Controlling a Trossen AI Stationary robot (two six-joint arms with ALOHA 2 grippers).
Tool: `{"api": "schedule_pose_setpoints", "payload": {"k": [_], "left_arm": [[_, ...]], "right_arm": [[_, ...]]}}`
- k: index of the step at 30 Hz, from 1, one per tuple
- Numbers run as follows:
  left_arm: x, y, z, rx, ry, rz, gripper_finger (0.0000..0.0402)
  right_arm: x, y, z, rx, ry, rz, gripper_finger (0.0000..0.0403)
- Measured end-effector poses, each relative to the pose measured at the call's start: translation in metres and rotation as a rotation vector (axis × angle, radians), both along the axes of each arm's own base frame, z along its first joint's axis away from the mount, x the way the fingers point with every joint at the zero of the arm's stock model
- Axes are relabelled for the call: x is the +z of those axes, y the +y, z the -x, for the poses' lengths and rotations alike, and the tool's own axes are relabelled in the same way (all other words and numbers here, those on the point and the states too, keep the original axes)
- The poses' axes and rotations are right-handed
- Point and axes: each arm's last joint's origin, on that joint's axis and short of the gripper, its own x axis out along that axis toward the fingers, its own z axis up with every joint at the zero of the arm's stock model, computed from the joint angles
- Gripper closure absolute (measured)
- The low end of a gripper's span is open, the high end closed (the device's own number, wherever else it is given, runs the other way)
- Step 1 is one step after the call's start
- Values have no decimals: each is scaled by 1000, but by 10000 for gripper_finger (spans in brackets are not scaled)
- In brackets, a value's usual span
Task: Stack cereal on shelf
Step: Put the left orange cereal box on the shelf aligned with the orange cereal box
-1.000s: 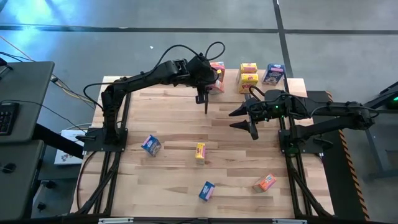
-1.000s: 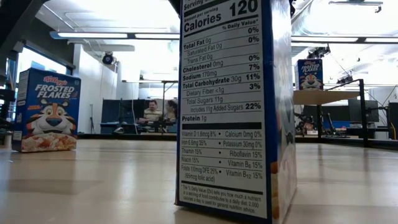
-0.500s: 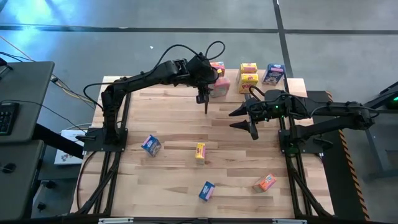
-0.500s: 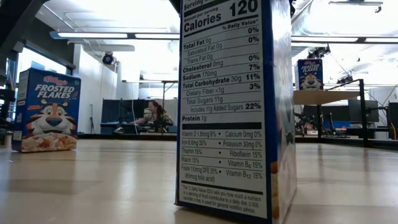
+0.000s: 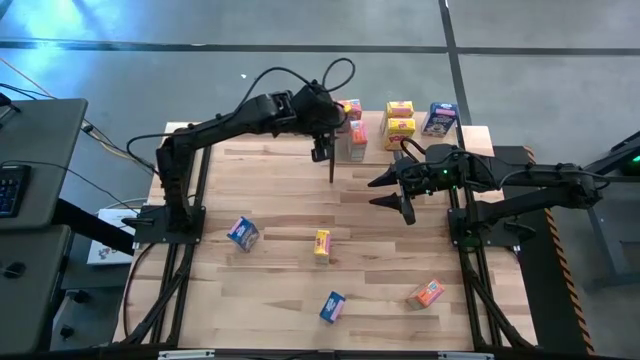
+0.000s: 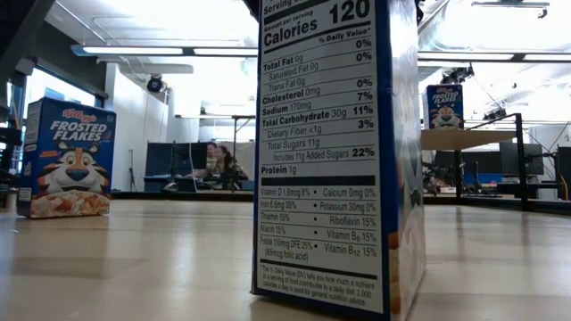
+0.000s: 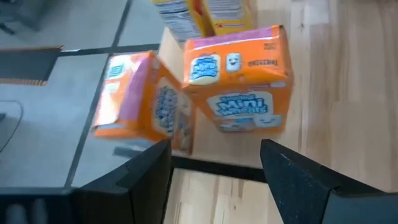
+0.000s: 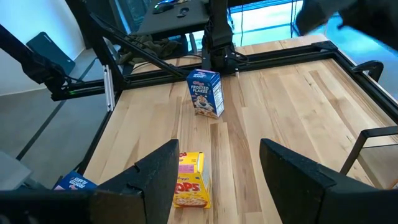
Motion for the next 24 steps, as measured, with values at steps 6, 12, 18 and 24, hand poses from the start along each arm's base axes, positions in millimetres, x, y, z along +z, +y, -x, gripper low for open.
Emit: {"api": "schedule_pose_setpoints", "payload": {"k": [6, 12, 18, 24], "left_arm": [[15, -14, 15, 58, -24, 63, 163], [14, -37, 11, 5, -34, 130, 163], [-3, -63, 0, -44, -11, 138, 163], [-16, -88, -6, -70, 11, 162, 163]], "right_arm": [[0, 0, 0, 0, 0, 0, 185], [0, 0, 0, 1, 0, 0, 185], [0, 0, 0, 0, 0, 0, 185], [0, 0, 0, 0, -1, 0, 185]]}}
